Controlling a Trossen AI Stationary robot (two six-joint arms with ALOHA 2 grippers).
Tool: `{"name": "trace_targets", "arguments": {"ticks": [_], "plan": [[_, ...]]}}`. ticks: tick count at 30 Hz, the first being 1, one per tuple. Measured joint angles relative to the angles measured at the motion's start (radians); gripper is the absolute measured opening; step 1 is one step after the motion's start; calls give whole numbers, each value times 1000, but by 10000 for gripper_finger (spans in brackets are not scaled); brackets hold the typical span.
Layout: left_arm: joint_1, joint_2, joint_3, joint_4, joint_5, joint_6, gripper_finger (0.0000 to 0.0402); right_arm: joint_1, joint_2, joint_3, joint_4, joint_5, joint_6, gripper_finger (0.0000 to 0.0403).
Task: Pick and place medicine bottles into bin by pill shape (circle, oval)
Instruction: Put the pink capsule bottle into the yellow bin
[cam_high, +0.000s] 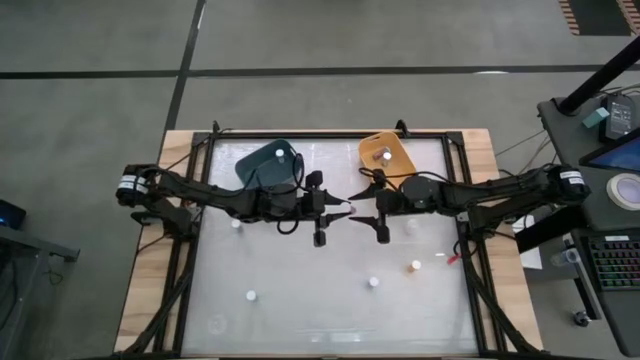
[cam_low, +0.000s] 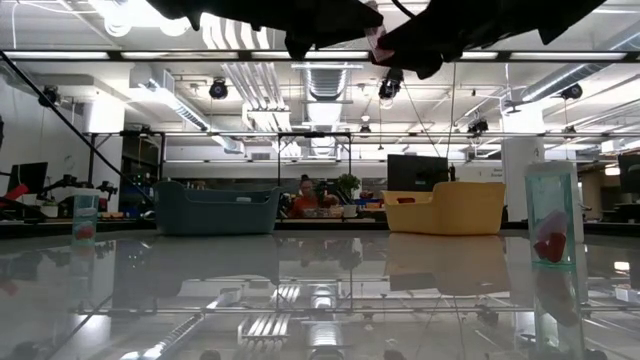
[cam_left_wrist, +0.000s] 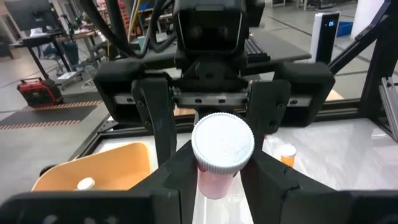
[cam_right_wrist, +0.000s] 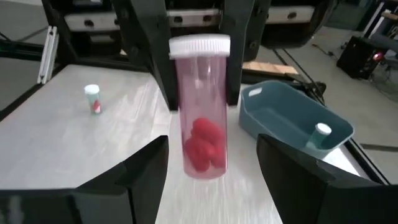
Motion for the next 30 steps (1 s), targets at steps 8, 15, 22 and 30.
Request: {"name": "trace_targets", "arguments": {"ticks": [8, 15, 22, 30], "plan": [[0, 0, 0, -4, 0, 1, 92, 0, 0, 0, 11, 2, -3, 210], [0, 0, 0, -6, -2, 1, 92, 0, 0, 0, 12, 2, -11, 158], [0, 0, 0, -4, -3, -1, 92, 0, 0, 0, 11, 0, -14, 109], [0, 0, 0, -5, 0, 0, 145, 0, 0, 0, 12, 2, -12, 96]]}}
